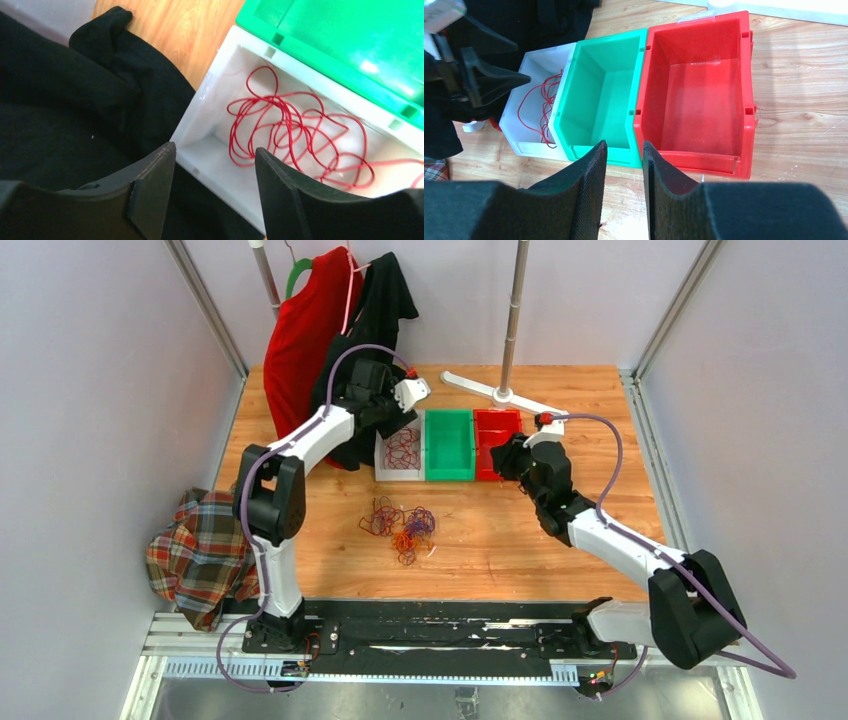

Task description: Untangle the cables

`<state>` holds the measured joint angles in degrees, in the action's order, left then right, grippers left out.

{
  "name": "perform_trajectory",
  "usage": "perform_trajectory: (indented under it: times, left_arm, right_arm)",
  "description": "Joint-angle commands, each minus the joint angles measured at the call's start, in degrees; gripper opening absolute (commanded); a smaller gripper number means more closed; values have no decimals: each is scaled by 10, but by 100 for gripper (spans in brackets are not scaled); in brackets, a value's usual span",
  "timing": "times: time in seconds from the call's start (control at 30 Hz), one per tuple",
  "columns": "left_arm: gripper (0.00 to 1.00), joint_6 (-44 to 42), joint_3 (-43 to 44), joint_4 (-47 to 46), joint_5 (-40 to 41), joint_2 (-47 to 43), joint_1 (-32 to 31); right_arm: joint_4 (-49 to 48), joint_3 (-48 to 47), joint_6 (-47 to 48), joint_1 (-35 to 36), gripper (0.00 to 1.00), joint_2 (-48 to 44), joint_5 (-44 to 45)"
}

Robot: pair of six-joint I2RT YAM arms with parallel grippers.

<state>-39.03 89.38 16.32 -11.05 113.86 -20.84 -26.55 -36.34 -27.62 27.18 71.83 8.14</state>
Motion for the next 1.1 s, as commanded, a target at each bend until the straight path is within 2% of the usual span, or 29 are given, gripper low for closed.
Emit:
perform_trajectory:
  times: [0.0,0.17,0.33,0.57,0.63,0.8,0.9,1.07]
  left_arm:
    - [67,-35,15,101,-37,-50,1]
    - [74,-65,27,168,-94,-70,-2]
    - [76,-171,12,254,-161,-88,-29]
    - [75,-268,-35,232,-135,-95,-61]
    - [69,-282,-36,224,-124,-87,-64]
    - [46,-280,-29,177,-87,-60,-64]
    - [39,-288,-40,141,-82,-61,-65]
    - [29,-284,-6,167,-73,-21,-64]
  right_arm:
    - [9,-11,0,-16,32,-16,3]
    - [18,-15,5,-22,32,-24,1]
    - [24,-15,6,-26,32,-26,-3]
    - [25,-18,3,-32,32,-16,-12]
    - [26,-20,0,-32,31,-14,-13]
    - [25,-19,-2,-33,29,-11,-21]
    - [25,-20,-4,-34,27,-8,-23]
    - [25,-20,-6,-37,25,-6,-24]
